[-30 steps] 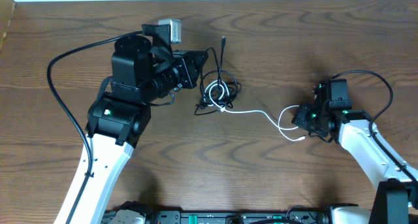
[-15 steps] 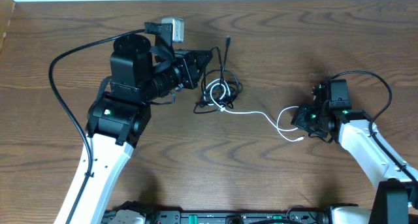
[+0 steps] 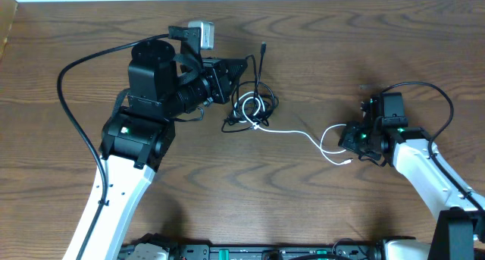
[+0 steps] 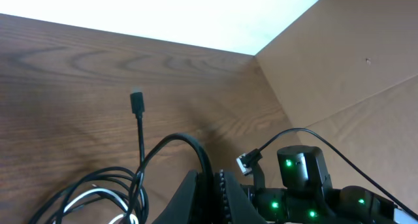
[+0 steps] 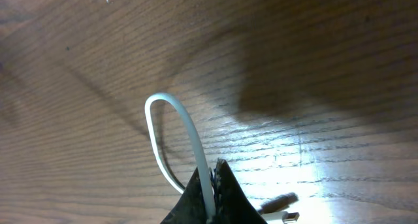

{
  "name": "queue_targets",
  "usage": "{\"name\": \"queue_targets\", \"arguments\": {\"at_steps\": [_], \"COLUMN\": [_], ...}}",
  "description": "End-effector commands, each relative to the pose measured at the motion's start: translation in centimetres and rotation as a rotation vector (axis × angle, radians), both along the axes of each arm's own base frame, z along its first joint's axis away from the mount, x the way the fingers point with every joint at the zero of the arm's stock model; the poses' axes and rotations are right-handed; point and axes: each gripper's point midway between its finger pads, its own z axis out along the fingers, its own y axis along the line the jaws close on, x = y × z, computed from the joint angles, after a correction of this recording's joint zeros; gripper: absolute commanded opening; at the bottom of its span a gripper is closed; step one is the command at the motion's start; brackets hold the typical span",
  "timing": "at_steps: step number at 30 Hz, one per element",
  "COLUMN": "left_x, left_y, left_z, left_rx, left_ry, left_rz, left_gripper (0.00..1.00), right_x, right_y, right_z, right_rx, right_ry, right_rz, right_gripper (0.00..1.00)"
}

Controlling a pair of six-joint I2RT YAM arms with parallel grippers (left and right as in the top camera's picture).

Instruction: Untangle cables

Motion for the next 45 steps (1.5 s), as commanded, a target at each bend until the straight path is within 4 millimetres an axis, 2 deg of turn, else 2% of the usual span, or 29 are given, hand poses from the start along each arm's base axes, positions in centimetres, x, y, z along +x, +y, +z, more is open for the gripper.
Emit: {"name": "queue_targets", "arguments": {"at_steps": [1, 20, 21, 22, 23, 24, 29, 31, 37, 41, 45], "left_x": [-1.0, -2.2, -2.2, -2.2, -2.2, -2.2, -2.5, -2.5, -2.9, -3.5, -4.0], "left_y": [-0.4, -0.5, -0.5, -0.5, -0.5, -0.5, -0.7, -0.7, -1.2, -2.6, -3.7], "left_z": [1.3, 2.7, 2.7, 2.7, 2.7, 2.7, 2.8, 2.8, 2.9, 3.6, 4.4], "left_rx": [-0.036, -0.058, -0.058, -0.059, -0.059, -0.059, -0.065, -0.065, -0.069, -0.079, -0.089], "left_ry": [-0.018, -0.049, -0.049, -0.049, -0.049, -0.049, -0.047, -0.047, -0.05, -0.084, -0.121], "left_rz": [-0.033, -0.059, -0.059, -0.06, -0.06, -0.06, -0.077, -0.078, -0.1, -0.143, -0.169], "left_gripper": [0.08, 0.08, 0.08, 0.08, 0.08, 0.08, 0.08, 0.08, 0.08, 0.08, 0.08], "right_x": [-0.2, 2.9, 3.1, 3.2, 3.3, 3.5, 5.2, 5.9, 6.8, 6.4, 5.2], "right_y": [-0.3, -0.2, -0.2, -0.2, -0.2, -0.2, 0.3, 1.3, 6.7, 9.3, 12.3], "right_z": [-0.5, 0.9, 1.0, 1.0, 1.1, 1.2, 2.4, 3.3, 7.1, 7.9, 8.6], "right_rx": [-0.038, -0.035, -0.034, -0.034, -0.034, -0.033, -0.01, 0.042, 0.276, 0.302, 0.352], "right_ry": [0.002, -0.141, -0.149, -0.151, -0.157, -0.165, -0.254, -0.297, -0.45, -0.485, -0.497], "right_rz": [0.026, 0.015, 0.016, 0.016, 0.015, 0.015, 0.022, 0.049, 0.253, 0.327, 0.42], "right_gripper": [0.01, 0.02, 0.12, 0.27, 0.49, 0.57, 0.65, 0.66, 0.66, 0.64, 0.62]}}
